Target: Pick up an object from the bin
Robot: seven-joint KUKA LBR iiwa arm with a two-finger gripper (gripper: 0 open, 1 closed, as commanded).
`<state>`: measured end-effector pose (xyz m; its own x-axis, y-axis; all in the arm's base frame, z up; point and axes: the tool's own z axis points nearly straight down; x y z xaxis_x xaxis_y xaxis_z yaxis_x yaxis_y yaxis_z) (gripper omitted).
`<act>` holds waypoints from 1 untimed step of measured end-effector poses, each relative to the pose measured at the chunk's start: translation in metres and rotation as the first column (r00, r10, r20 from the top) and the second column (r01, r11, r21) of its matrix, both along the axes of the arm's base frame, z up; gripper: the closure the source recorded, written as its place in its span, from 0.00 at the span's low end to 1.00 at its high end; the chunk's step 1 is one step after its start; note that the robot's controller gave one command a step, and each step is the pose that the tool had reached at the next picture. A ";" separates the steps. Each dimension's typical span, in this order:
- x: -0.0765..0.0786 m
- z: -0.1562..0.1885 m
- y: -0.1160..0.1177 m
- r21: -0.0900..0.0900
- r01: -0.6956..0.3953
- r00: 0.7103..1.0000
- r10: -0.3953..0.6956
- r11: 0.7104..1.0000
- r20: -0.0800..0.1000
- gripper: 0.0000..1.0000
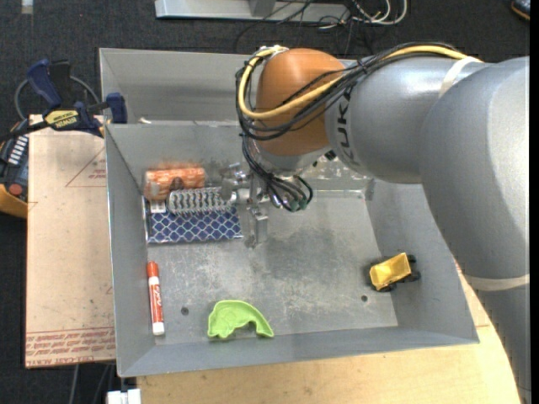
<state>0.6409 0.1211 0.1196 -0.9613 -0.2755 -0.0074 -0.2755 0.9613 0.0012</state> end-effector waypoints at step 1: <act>0.011 -0.041 0.012 0.017 0.414 0.910 -0.415 0.910 0.011 0.00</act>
Offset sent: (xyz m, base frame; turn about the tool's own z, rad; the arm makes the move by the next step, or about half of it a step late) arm -0.0016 0.0658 -0.0496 0.0848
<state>0.6516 0.1336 0.0785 -0.9887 0.1480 -0.0227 0.1477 0.9889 0.0141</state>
